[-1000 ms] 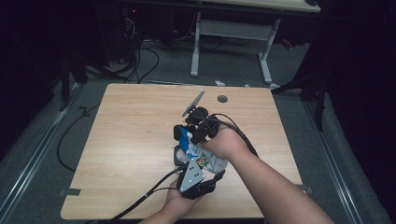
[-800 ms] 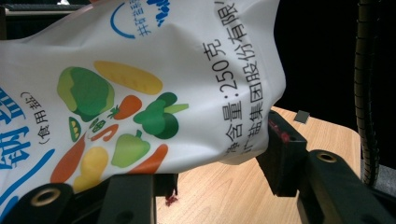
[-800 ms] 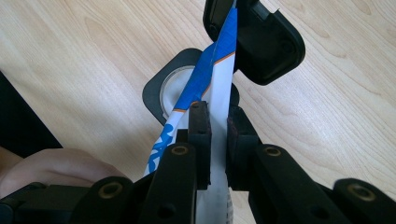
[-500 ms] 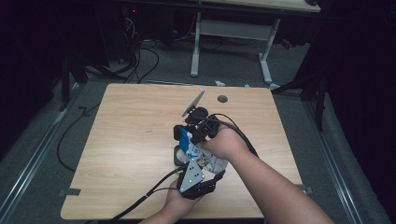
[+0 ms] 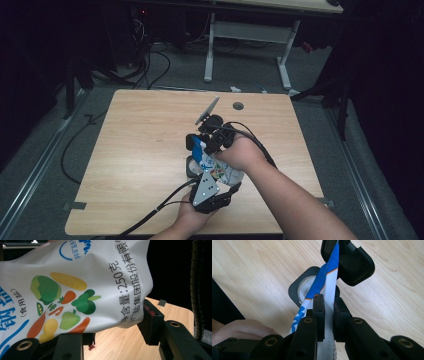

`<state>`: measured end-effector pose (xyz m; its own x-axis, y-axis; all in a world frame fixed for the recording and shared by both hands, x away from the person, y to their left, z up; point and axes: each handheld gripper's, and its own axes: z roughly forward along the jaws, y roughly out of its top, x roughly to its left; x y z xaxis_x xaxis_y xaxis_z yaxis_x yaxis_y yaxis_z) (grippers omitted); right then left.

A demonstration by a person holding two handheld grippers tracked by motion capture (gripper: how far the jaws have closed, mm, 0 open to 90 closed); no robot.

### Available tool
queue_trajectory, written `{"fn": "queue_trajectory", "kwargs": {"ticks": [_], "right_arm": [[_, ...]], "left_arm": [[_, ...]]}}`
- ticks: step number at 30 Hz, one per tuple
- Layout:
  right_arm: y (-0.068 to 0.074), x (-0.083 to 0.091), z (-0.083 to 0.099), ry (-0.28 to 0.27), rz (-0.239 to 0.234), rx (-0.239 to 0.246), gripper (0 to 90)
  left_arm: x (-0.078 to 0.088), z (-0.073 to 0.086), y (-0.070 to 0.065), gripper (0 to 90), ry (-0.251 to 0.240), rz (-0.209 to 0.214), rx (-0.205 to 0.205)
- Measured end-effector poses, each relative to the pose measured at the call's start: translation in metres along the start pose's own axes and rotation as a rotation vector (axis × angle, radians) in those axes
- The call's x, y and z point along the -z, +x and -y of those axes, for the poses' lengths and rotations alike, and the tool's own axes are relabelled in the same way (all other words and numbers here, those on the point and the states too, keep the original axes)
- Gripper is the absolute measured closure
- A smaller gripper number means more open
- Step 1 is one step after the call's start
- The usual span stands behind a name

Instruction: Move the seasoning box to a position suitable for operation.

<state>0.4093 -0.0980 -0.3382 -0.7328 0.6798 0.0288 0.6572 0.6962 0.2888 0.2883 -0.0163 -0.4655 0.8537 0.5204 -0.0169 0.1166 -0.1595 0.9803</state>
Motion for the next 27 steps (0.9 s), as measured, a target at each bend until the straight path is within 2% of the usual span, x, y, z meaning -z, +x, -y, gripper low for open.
{"fn": "queue_trajectory", "kwargs": {"ticks": [7,16,27], "right_arm": [[0.0014,0.001,0.0009,0.003,0.004,-0.017,82.9],[-0.0004,0.0009,0.0004,-0.003,0.003,0.002,82.9],[-0.0009,-0.0005,0.0015,-0.009,-0.005,-0.009,82.9]], "left_arm": [[0.0004,-0.0001,-0.0007,54.1,0.001,0.001,-0.002],[0.0001,0.0,-0.0003,54.1,-0.001,0.0,0.0],[0.0004,0.0003,0.0002,54.1,0.004,0.003,0.0]]}}
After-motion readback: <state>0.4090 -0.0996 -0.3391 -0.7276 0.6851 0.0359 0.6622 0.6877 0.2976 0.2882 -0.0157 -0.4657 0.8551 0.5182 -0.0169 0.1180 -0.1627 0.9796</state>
